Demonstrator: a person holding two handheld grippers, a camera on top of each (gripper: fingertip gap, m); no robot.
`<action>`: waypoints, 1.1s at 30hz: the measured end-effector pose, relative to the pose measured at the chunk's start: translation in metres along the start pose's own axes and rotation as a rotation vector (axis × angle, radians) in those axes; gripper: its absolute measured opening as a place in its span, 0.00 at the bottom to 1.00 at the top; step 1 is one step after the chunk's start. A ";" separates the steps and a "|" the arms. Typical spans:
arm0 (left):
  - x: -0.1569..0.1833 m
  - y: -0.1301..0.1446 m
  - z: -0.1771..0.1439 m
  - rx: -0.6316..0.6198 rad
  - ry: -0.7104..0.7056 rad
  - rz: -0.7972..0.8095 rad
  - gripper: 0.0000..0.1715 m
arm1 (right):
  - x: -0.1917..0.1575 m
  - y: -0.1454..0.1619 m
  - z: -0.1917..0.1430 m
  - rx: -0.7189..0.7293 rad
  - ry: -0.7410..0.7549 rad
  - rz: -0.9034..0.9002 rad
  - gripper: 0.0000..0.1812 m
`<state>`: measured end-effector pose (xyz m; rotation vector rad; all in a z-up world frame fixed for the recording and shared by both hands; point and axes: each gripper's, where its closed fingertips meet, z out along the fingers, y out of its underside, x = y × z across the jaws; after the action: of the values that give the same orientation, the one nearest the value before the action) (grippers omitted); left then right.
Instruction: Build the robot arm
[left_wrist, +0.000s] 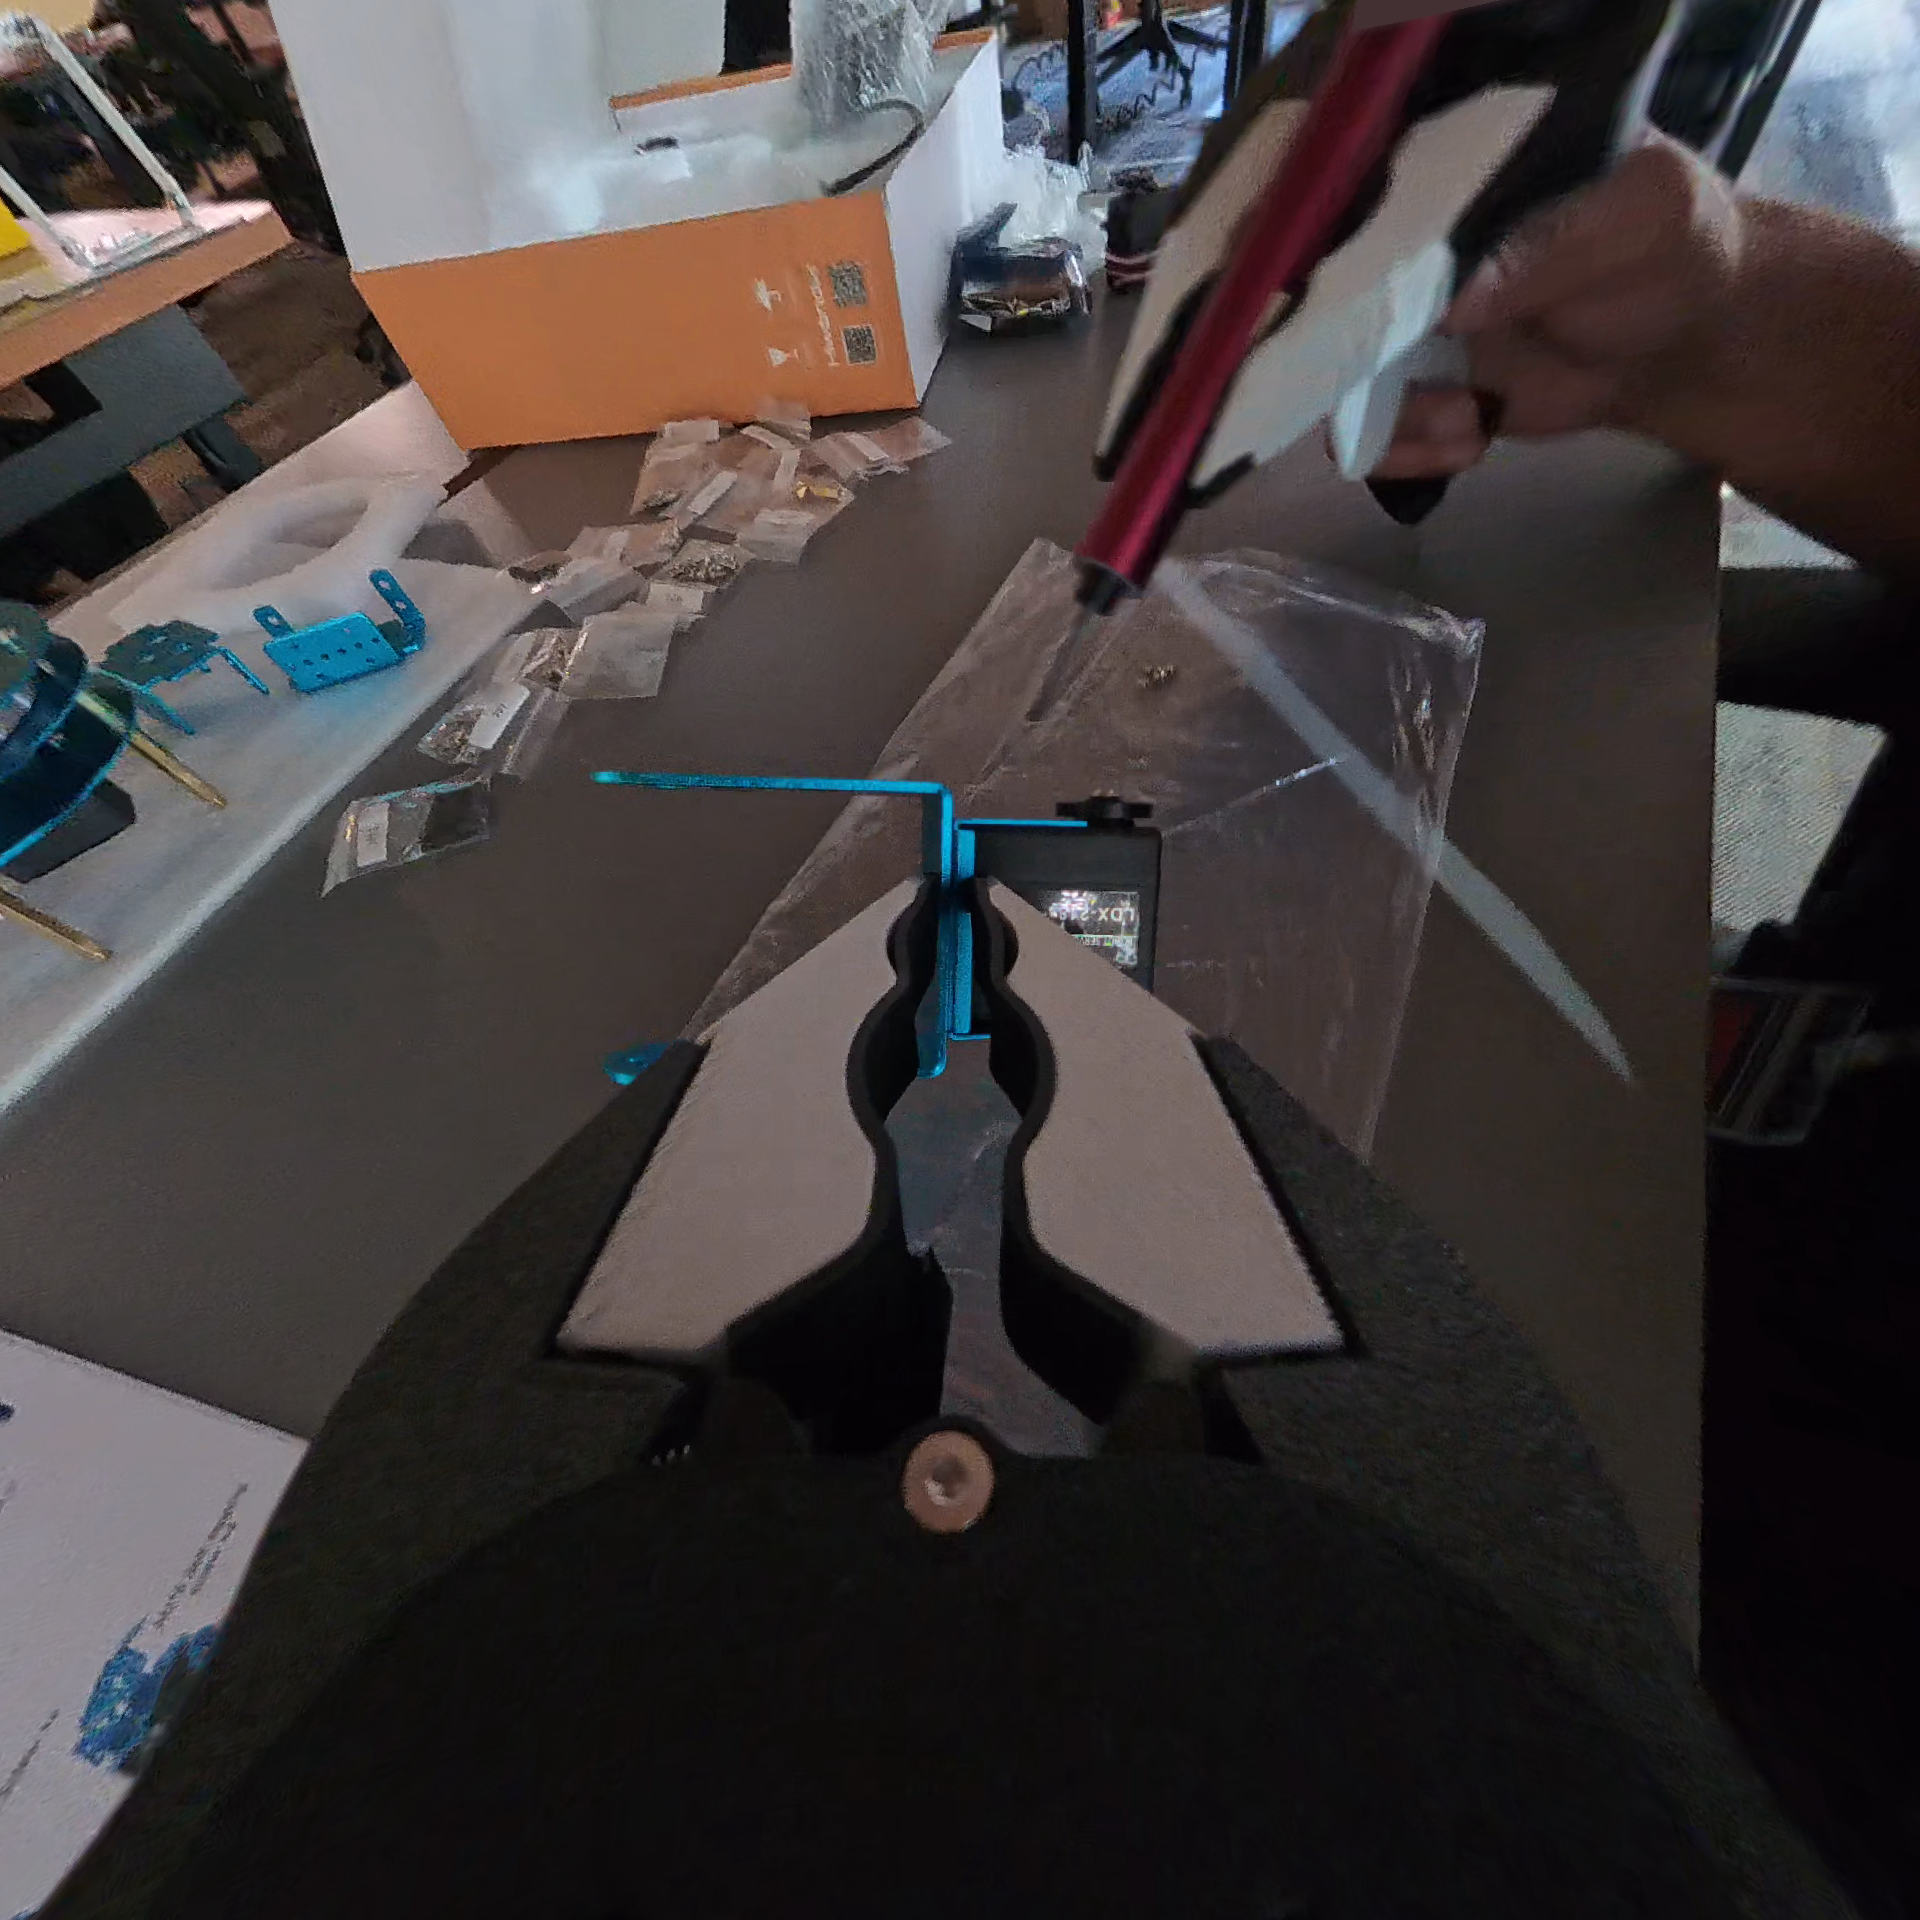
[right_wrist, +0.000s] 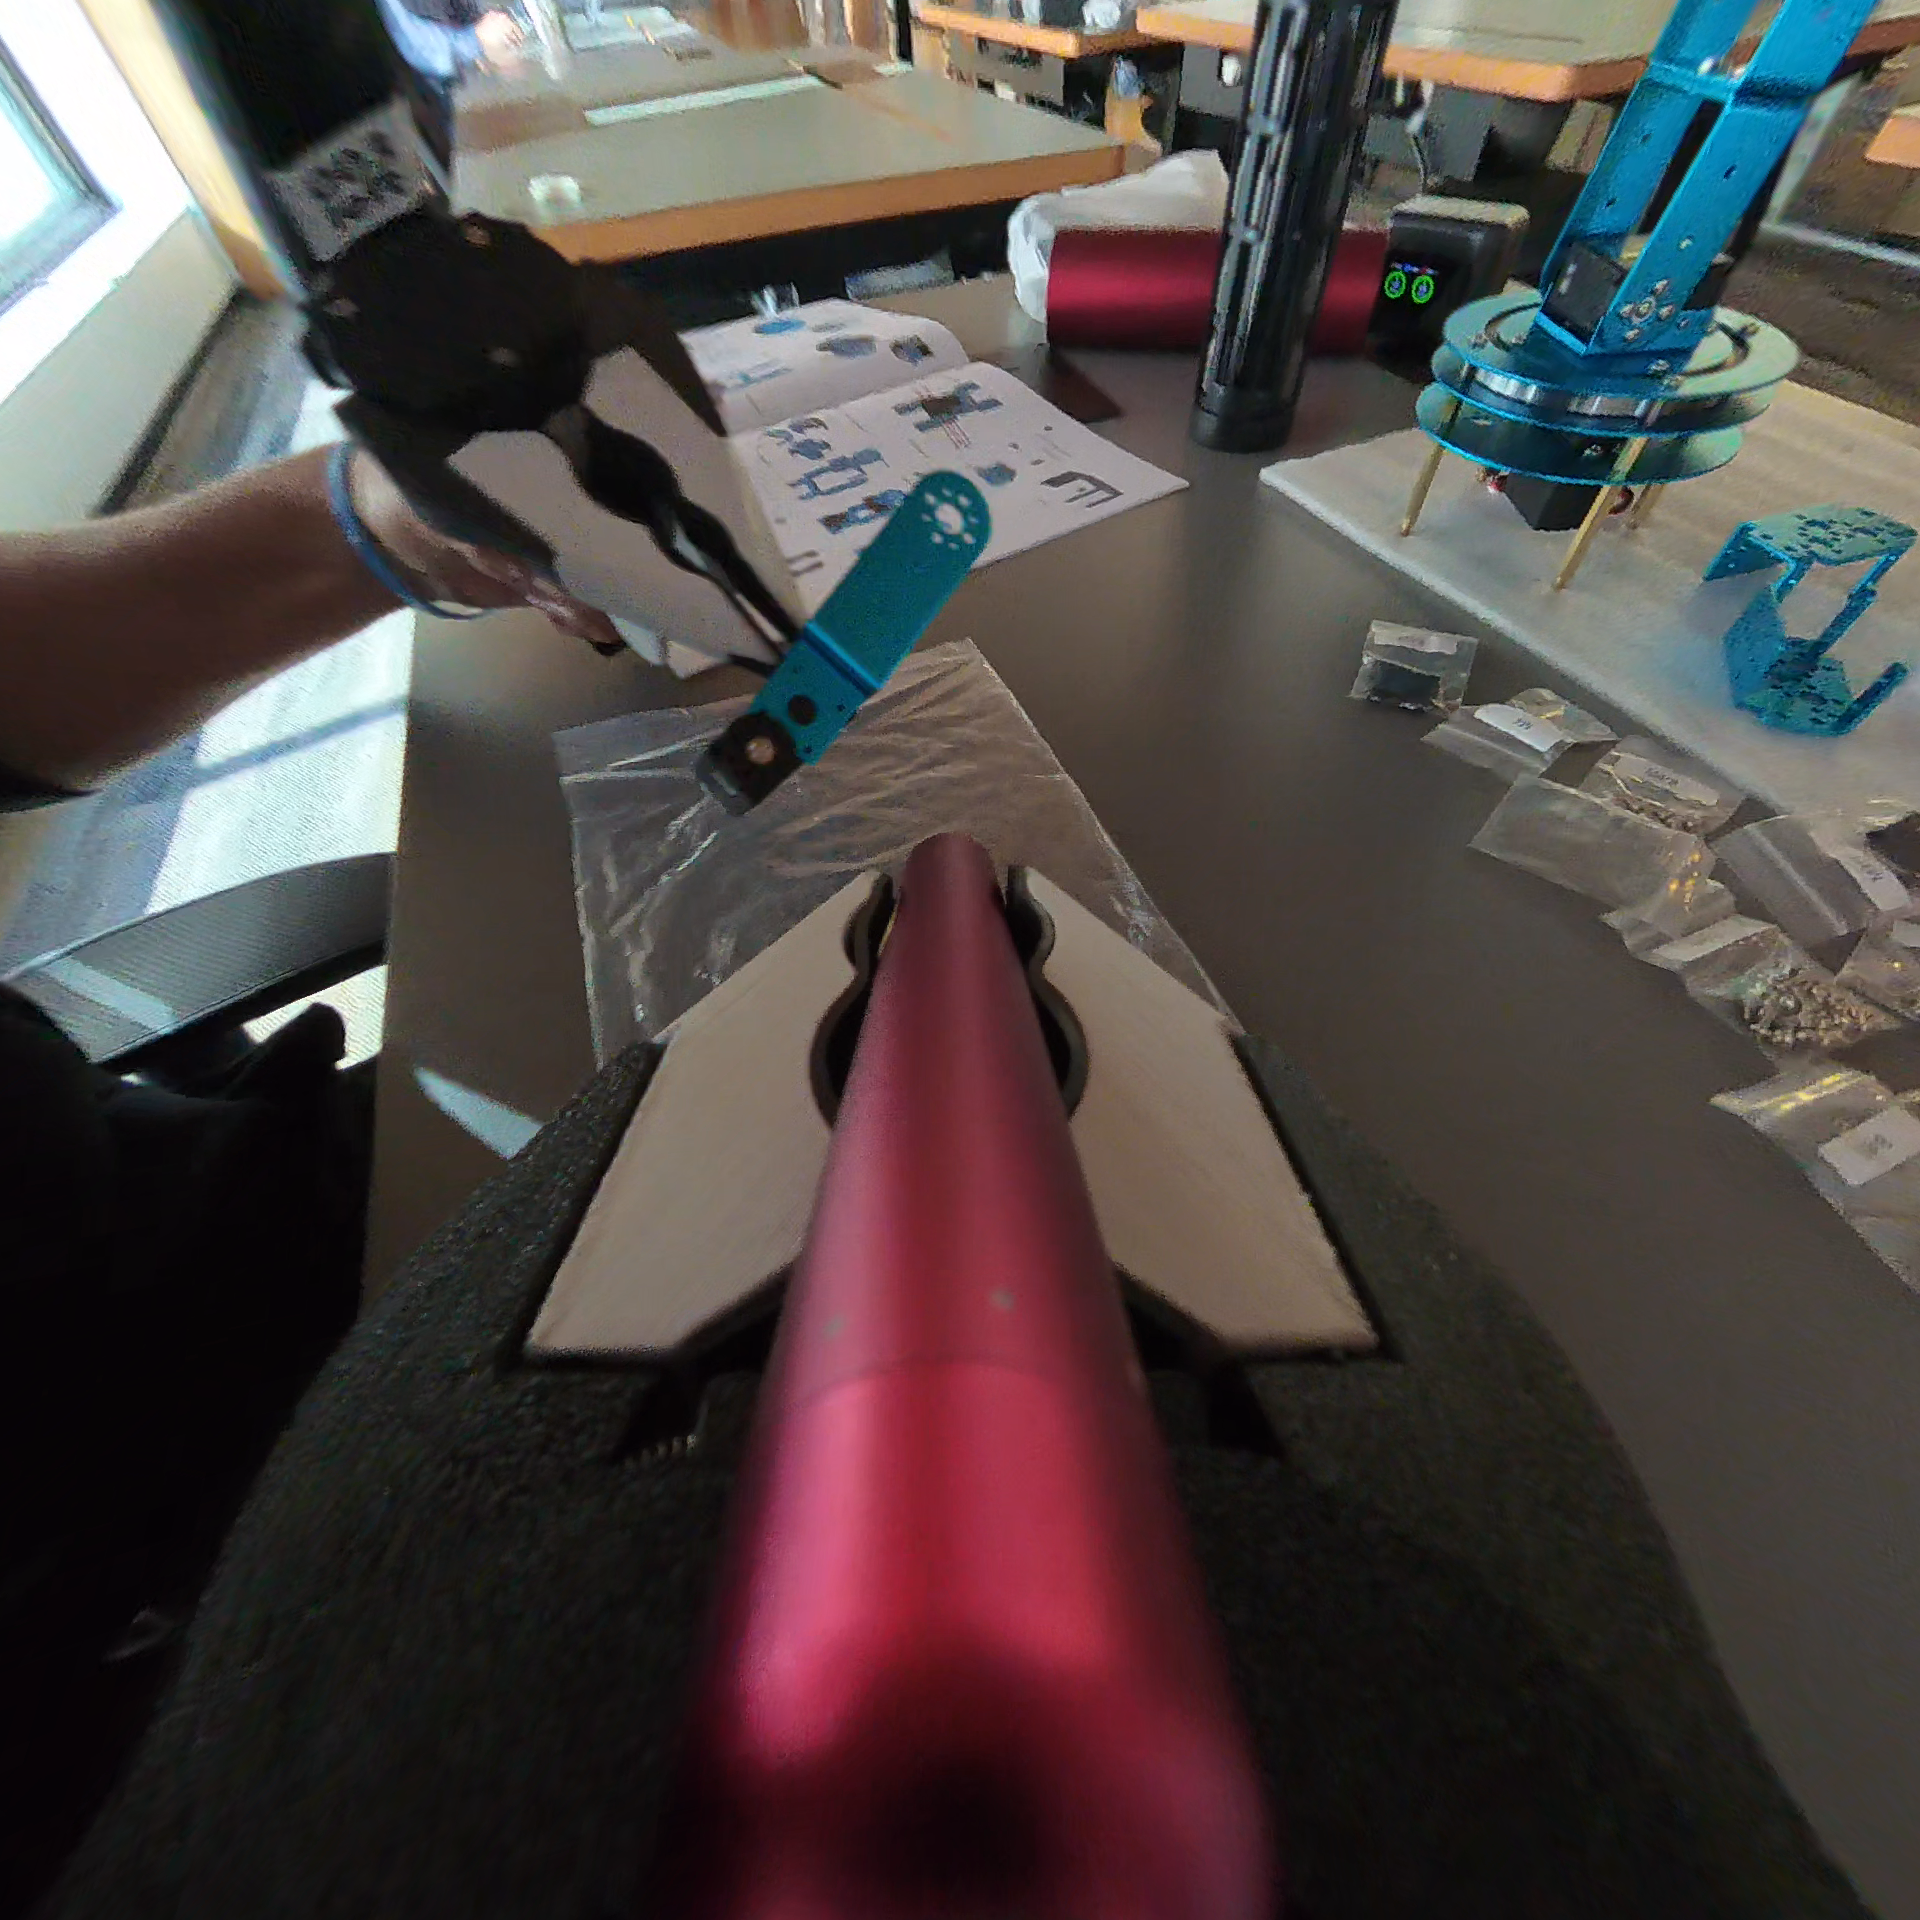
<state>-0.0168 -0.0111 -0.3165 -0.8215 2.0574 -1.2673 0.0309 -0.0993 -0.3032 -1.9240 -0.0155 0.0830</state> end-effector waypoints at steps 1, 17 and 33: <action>0.001 0.001 -0.001 0.005 -0.013 0.018 0.03 | 0.001 0.000 0.008 -0.033 0.014 -0.006 0.13; 0.023 -0.023 -0.008 0.187 -0.122 0.175 0.03 | -0.040 -0.001 0.070 -0.130 -0.162 0.145 0.12; 0.042 0.013 -0.004 -0.019 -0.082 0.238 0.13 | -0.048 0.000 0.086 -0.212 -0.111 0.004 0.12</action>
<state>-0.0494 -0.0362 -0.3338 -0.6046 2.0348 -1.0681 -0.0230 -0.0212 -0.3300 -2.1287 -0.0979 0.1978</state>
